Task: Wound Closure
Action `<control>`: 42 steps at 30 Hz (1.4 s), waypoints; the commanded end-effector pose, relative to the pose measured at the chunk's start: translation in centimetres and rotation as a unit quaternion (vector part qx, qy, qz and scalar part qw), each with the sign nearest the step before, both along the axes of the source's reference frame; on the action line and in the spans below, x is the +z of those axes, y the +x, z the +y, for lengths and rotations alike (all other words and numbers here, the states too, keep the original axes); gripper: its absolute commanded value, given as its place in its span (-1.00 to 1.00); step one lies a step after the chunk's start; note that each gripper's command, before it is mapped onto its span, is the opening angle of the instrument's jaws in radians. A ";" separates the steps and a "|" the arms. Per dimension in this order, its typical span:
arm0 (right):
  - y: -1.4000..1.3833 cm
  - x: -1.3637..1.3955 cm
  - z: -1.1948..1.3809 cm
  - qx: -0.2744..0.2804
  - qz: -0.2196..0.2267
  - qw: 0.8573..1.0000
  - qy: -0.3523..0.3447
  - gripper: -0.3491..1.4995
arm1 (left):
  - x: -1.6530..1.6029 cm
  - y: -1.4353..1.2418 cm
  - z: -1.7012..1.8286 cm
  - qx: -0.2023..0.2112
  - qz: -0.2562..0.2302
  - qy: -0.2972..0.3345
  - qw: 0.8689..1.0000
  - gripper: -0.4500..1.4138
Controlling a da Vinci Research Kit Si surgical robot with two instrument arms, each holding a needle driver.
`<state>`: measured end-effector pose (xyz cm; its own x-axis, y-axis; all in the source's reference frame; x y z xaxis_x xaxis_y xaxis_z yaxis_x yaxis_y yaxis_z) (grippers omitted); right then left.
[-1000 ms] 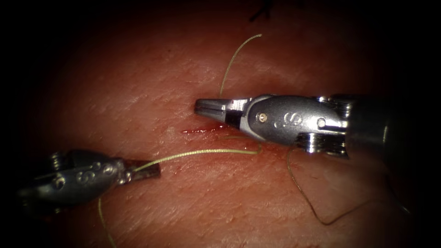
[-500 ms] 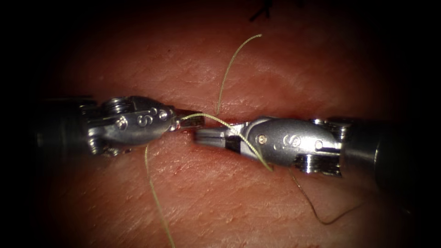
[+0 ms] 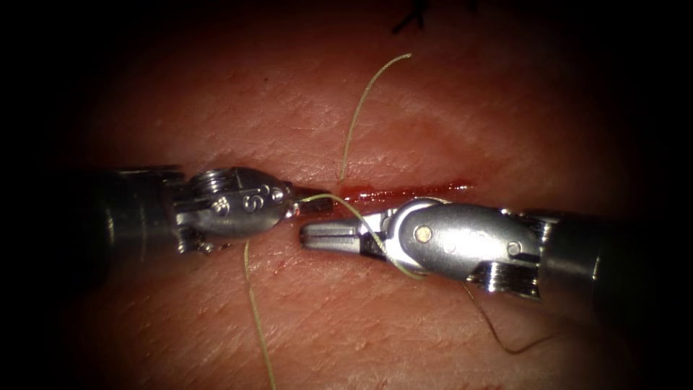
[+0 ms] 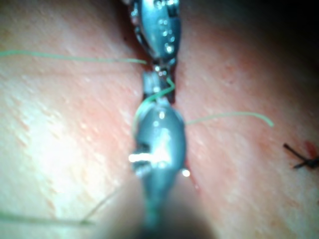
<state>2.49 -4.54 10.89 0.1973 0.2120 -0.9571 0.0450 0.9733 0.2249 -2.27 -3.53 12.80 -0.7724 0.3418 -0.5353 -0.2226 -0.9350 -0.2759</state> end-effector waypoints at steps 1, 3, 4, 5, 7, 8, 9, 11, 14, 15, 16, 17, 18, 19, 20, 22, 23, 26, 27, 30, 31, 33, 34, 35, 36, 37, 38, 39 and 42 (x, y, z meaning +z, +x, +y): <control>0.05 0.04 -0.01 0.007 0.014 1.000 0.010 -1.00 | 0.05 -0.04 0.01 0.000 0.000 0.000 1.000 -1.00; 0.01 0.02 0.01 0.021 0.034 0.999 0.020 -1.00 | 0.05 -0.02 0.00 -0.001 -0.002 -0.001 1.000 -1.00; -0.03 0.00 0.03 0.034 0.043 0.998 0.023 -1.00 | 0.05 0.00 0.00 -0.001 -0.004 -0.002 1.000 -1.00; -0.05 -0.02 0.05 0.042 0.048 0.998 0.026 -1.00 | 0.05 0.01 0.00 -0.001 -0.004 -0.002 1.000 -1.00; -0.09 -0.06 0.09 0.058 0.058 0.996 0.027 -1.00 | 0.05 0.03 0.00 -0.002 -0.007 -0.003 1.000 -1.00; -0.11 -0.08 0.13 0.070 0.062 0.995 0.031 -1.00 | 0.05 0.04 -0.01 -0.002 -0.008 -0.004 1.000 -1.00; -0.11 -0.10 0.15 0.075 0.065 0.995 0.031 -1.00 | 0.04 0.04 -0.01 -0.003 -0.009 -0.005 1.000 -1.00; -0.11 -0.14 0.19 0.086 0.073 0.993 0.033 -1.00 | 0.04 0.04 -0.01 -0.004 -0.010 -0.005 1.000 -1.00; -0.07 -0.17 0.22 0.095 0.076 0.992 0.035 -1.00 | 0.03 0.02 -0.03 -0.007 -0.011 -0.007 1.000 -1.00; -0.04 -0.17 0.22 0.100 0.076 0.992 0.034 -1.00 | 0.02 0.01 -0.04 -0.007 -0.011 -0.007 1.000 -1.00; -0.01 -0.16 0.22 0.103 0.078 0.991 0.036 -1.00 | 0.01 0.00 -0.05 -0.008 -0.012 -0.007 1.000 -1.00; 0.04 -0.15 0.20 0.107 0.080 0.990 0.044 -1.00 | 0.00 -0.01 -0.06 -0.008 -0.012 -0.007 1.000 -1.00; 0.10 -0.11 0.17 0.117 0.082 0.989 0.046 -1.00 | -0.02 -0.04 -0.09 -0.010 -0.012 -0.008 1.000 -1.00; 0.10 -0.11 0.17 0.117 0.082 0.989 0.046 -1.00 | -0.02 -0.04 -0.09 -0.010 -0.012 -0.008 1.000 -1.00; 0.14 -0.08 0.15 0.124 0.080 0.988 0.050 -1.00 | -0.03 -0.05 -0.10 -0.011 -0.013 -0.009 1.000 -1.00; 0.18 -0.04 0.14 0.138 0.081 0.986 0.047 -0.71 | -0.05 -0.05 -0.13 -0.011 -0.013 -0.009 1.000 -1.00; 0.18 -0.02 0.15 0.148 0.078 0.985 0.045 -0.55 | -0.06 -0.05 -0.14 -0.011 -0.013 -0.009 1.000 -1.00; 0.14 0.04 0.21 0.176 0.063 0.981 0.042 -0.11 | -0.06 -0.04 -0.18 -0.012 -0.014 -0.010 1.000 -1.00; 0.12 0.06 0.23 0.186 0.058 0.980 0.040 0.00 | -0.06 -0.04 -0.19 -0.012 -0.013 -0.011 1.000 -1.00; 0.11 0.12 0.25 0.202 0.046 0.978 0.036 0.03 | -0.05 -0.06 -0.24 -0.014 -0.014 -0.009 1.000 -1.00; 0.11 0.13 0.24 0.205 0.043 0.977 0.035 0.03 | -0.04 -0.07 -0.26 -0.014 -0.015 -0.009 1.000 -1.00; 0.11 0.16 0.23 0.212 0.038 0.976 0.038 0.05 | -0.03 -0.09 -0.29 -0.013 -0.015 -0.009 1.000 -1.00; 0.11 0.16 0.23 0.215 0.035 0.975 0.037 0.11 | -0.03 -0.10 -0.30 -0.014 -0.015 -0.010 1.000 -1.00; 0.11 0.17 0.23 0.219 0.032 0.975 0.037 0.11 | -0.03 -0.11 -0.31 -0.015 -0.016 -0.011 1.000 -1.00; 0.12 0.17 0.22 0.219 0.024 0.975 0.036 0.13 | -0.03 -0.11 -0.32 -0.015 -0.016 -0.011 1.000 -1.00; 0.12 0.17 0.22 0.219 0.019 0.975 0.036 0.13 | -0.04 -0.11 -0.32 -0.014 -0.015 -0.010 1.000 -1.00; 0.12 0.17 0.22 0.219 0.007 0.975 0.035 0.11 | -0.05 -0.12 -0.32 -0.012 -0.013 -0.008 1.000 -1.00; 0.12 0.17 0.22 0.219 0.007 0.975 0.035 0.11 | -0.05 -0.12 -0.32 -0.012 -0.013 -0.008 1.000 -1.00; 0.14 0.18 0.21 0.218 -0.004 0.975 0.035 0.02 | -0.10 -0.12 -0.31 -0.010 -0.010 -0.005 1.000 -1.00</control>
